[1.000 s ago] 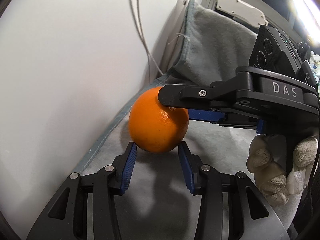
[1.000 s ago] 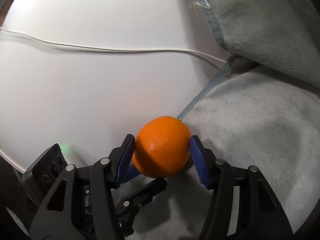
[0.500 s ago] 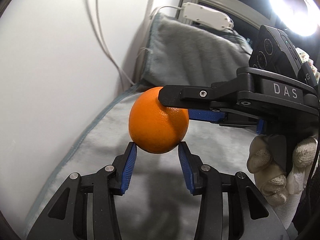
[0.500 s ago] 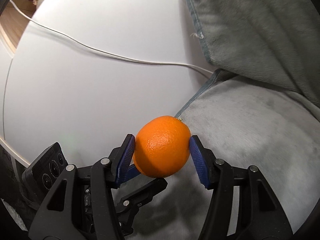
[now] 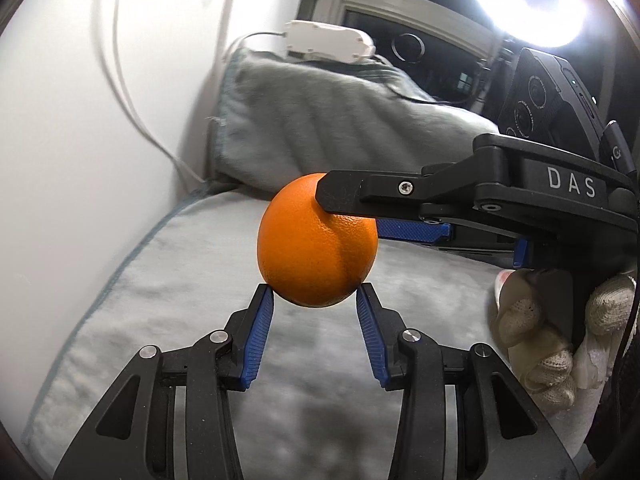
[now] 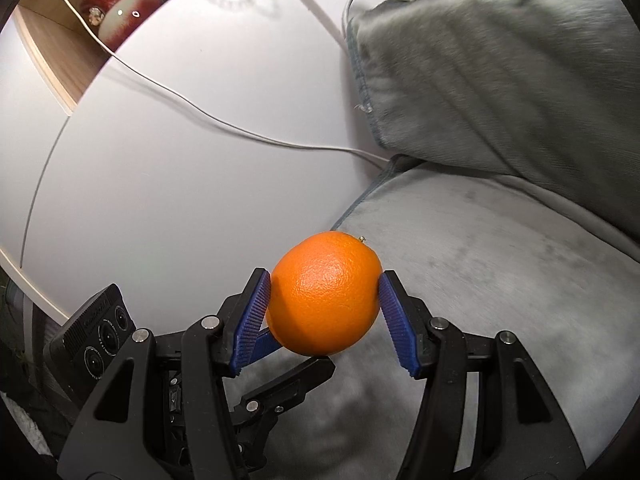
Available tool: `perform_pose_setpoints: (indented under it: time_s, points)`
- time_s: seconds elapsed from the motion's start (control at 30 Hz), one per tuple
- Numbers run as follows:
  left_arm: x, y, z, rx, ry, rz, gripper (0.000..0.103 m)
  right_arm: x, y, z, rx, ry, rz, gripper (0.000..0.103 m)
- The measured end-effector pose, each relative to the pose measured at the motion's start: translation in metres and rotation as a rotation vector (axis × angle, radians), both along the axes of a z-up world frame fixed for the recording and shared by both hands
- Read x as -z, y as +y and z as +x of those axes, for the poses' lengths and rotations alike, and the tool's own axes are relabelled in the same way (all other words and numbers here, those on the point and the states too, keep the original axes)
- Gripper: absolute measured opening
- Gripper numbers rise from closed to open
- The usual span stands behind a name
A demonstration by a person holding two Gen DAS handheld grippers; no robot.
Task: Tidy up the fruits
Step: 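Carry the large orange to the plate with the left gripper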
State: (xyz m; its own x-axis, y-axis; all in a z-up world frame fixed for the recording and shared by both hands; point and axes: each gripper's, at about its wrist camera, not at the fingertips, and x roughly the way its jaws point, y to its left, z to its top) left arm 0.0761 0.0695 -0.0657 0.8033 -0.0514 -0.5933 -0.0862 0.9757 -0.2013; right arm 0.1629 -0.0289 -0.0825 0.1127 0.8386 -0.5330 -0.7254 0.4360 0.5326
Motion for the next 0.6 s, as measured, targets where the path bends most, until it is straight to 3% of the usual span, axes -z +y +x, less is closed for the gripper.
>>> perform_pose_setpoints:
  time_s: [0.6]
  points:
    - [-0.010, -0.089, -0.011, 0.181, -0.020, 0.012, 0.042, -0.013, -0.109, -0.028, 0.170, -0.030, 0.022, 0.059]
